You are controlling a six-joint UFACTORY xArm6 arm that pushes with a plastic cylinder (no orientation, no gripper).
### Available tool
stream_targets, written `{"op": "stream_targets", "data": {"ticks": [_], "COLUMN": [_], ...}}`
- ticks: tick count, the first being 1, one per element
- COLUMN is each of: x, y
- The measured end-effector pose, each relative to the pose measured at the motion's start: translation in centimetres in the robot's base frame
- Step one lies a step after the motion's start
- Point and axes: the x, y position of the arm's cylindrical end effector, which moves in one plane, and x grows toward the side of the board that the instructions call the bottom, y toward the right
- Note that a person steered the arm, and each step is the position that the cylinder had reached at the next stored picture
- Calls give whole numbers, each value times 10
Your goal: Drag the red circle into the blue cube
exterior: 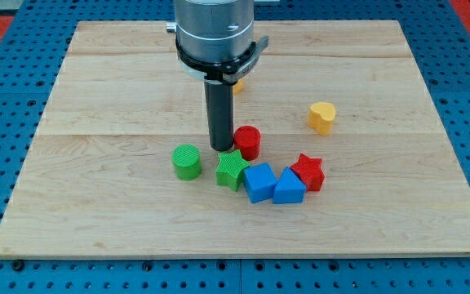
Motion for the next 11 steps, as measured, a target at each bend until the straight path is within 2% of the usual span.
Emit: {"op": "stream_targets", "data": {"ticks": [2, 5, 8, 11], "x": [-4, -49, -7, -3], "y": [1, 1, 52, 32]}}
